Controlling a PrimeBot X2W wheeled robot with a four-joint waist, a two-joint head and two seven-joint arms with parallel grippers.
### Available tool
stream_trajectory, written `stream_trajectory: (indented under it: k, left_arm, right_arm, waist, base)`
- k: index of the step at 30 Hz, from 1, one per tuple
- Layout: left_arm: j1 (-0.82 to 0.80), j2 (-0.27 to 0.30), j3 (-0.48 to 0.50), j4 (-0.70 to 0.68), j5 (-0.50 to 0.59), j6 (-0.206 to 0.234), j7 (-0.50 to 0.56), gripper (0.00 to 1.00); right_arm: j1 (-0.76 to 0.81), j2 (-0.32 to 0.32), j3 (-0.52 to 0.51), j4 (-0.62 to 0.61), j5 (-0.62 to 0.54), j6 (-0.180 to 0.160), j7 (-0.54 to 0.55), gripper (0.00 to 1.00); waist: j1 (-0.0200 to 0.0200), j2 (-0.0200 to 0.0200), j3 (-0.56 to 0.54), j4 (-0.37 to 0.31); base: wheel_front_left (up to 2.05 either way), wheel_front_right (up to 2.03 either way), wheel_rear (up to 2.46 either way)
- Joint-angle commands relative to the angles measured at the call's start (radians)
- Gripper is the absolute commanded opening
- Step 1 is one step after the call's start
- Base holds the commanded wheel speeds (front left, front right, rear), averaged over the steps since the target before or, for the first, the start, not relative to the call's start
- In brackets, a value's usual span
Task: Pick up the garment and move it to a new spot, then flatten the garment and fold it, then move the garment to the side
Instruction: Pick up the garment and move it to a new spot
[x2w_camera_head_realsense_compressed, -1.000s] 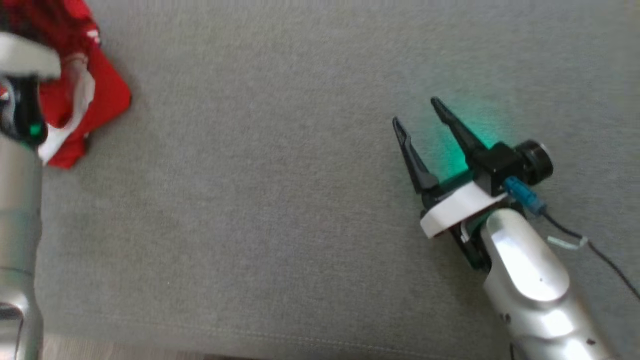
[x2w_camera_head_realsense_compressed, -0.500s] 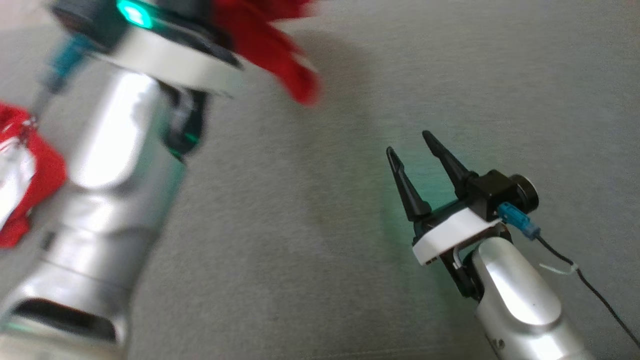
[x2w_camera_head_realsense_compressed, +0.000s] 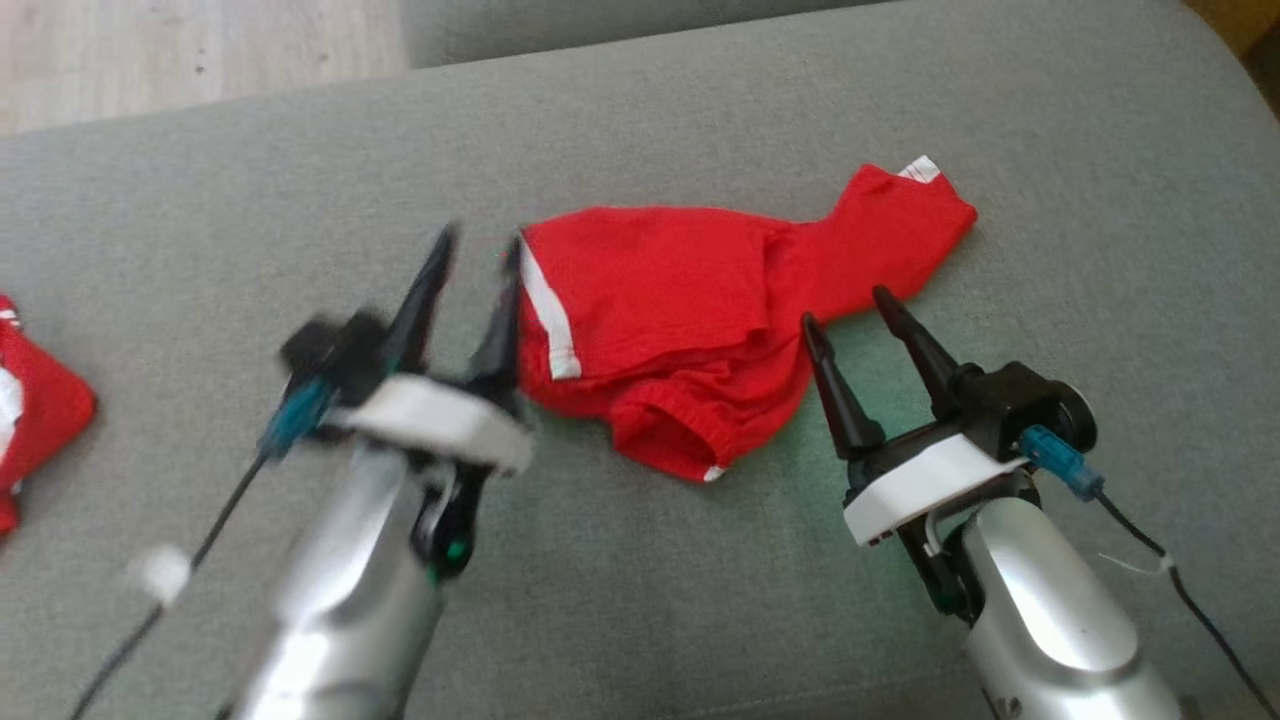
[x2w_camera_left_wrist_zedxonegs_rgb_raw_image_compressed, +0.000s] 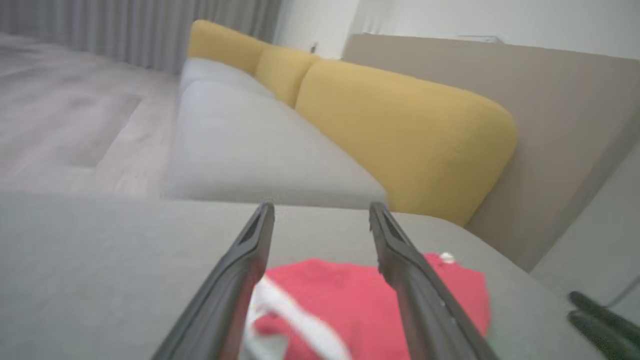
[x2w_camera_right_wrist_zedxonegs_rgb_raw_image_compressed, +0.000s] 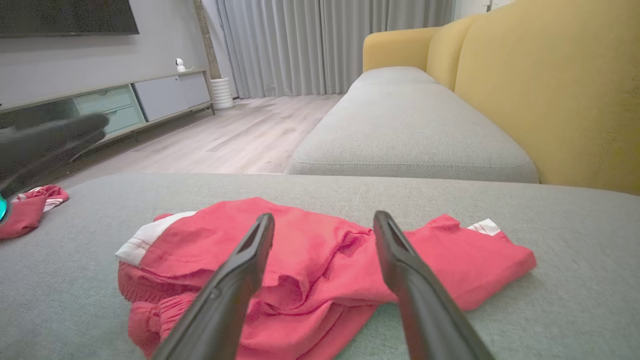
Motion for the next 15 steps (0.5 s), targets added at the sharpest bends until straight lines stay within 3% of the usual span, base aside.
stream_trajectory:
  k: [1,8,15]
  left_arm:
    - [0.003,0.011,0.068,-0.030,0.005,0.012,-0.005,1.00]
    - [0.210,0.006,0.275,-0.109,0.149,0.040,-0.005,1.00]
    - [0.407,0.013,0.375,-0.201,0.347,0.050,-0.005,1.00]
  right_arm:
    - [-0.003,0.019,0.007,-0.036,0.005,-0.001,-0.002,1.00]
    - [0.039,0.019,-0.042,-0.051,0.006,-0.001,-0.002,1.00]
    - [0.100,0.019,-0.069,-0.031,0.009,-0.001,-0.002,1.00]
  waist:
    - [-0.0001,-0.0001,-0.011,0.010]
    - [-0.0001,-0.0001,-0.060,0.050]
    - [-0.0001,-0.0001,-0.116,0.065]
  base:
    - [0.00,0.00,0.00]
    - [0.00,0.00,0.00]
    - [0.00,0.00,0.00]
